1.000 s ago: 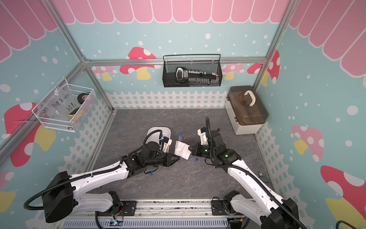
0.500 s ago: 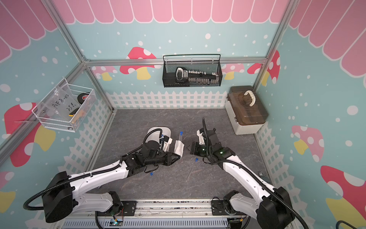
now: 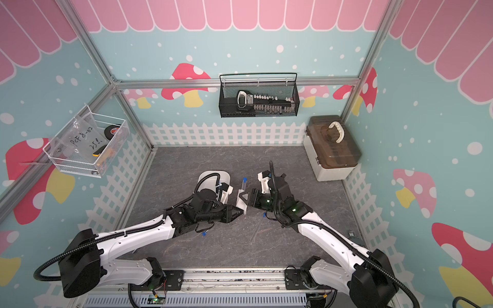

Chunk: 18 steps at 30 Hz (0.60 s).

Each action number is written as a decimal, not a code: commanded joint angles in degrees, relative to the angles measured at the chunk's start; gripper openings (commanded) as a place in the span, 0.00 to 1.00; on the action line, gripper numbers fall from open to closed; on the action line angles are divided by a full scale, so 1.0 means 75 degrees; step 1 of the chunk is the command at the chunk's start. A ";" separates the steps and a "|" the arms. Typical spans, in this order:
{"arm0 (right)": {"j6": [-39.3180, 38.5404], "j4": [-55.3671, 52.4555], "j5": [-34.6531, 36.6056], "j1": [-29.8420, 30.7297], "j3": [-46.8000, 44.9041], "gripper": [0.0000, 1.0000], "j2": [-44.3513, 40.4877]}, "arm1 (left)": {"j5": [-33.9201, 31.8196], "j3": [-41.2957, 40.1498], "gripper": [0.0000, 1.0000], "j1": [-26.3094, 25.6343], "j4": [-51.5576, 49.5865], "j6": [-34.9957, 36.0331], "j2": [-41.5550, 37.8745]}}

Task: Wipe the exteriors of test tubes
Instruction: Place the cleaning item in the test tube, then wipe the dirt from the test tube.

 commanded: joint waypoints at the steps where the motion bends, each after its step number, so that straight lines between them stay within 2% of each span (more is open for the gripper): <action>1: 0.0331 0.0695 0.0083 0.0213 -0.0215 0.55 0.0283 | 0.0030 0.0285 0.11 0.0040 -0.0123 0.0142 0.0083; 8: 0.0624 0.1509 0.0211 0.0276 -0.0660 0.28 0.0636 | 0.0028 0.0233 0.11 0.0040 -0.0134 0.0096 0.0049; 13: 0.0434 0.1445 0.0463 0.0171 -0.0363 0.21 0.0770 | 0.0051 0.0168 0.11 0.0029 -0.0123 0.0079 0.0036; 18: 0.0168 0.1332 0.0457 -0.0255 0.0030 0.20 0.1010 | 0.0074 0.0120 0.11 -0.0018 -0.0123 0.0062 0.0029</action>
